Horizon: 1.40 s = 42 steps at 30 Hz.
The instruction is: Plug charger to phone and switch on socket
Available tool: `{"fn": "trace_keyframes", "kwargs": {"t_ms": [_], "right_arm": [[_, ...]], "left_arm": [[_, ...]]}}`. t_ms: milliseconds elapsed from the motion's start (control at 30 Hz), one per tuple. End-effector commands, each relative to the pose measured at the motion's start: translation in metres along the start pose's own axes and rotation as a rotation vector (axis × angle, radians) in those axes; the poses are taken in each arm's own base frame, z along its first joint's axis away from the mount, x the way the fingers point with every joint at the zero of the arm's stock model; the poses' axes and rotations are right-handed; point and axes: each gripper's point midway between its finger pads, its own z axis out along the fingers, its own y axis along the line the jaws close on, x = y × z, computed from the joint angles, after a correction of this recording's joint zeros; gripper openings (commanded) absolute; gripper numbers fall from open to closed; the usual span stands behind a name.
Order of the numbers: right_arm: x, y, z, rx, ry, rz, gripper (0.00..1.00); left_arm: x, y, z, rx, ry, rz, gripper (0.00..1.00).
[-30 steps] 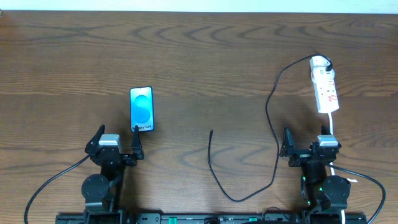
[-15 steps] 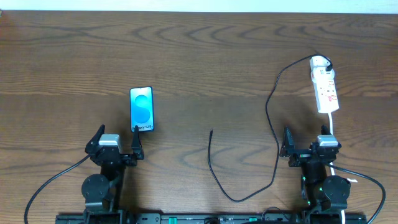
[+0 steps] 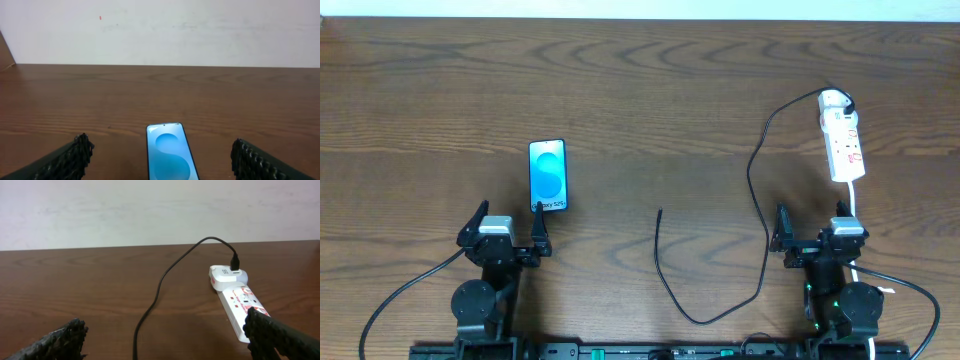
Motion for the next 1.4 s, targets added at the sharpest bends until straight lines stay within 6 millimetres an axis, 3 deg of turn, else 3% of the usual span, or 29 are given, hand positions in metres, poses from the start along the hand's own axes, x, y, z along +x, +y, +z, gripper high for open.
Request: {"fn": "trace_keyframes", "kwargs": {"t_ms": [0,1367], "right_arm": [[0.0019,0.0008,0.0002,-0.002,0.003,0.009,0.99],[0.0019,0.0008,0.0002,-0.002,0.003,0.009,0.99]], "left_arm": [[0.0147,-0.0046,0.0004,0.029,0.046,-0.006,0.91],[0.0106,-0.0047,0.0006,0.030,0.030,-0.018,0.91]]}}
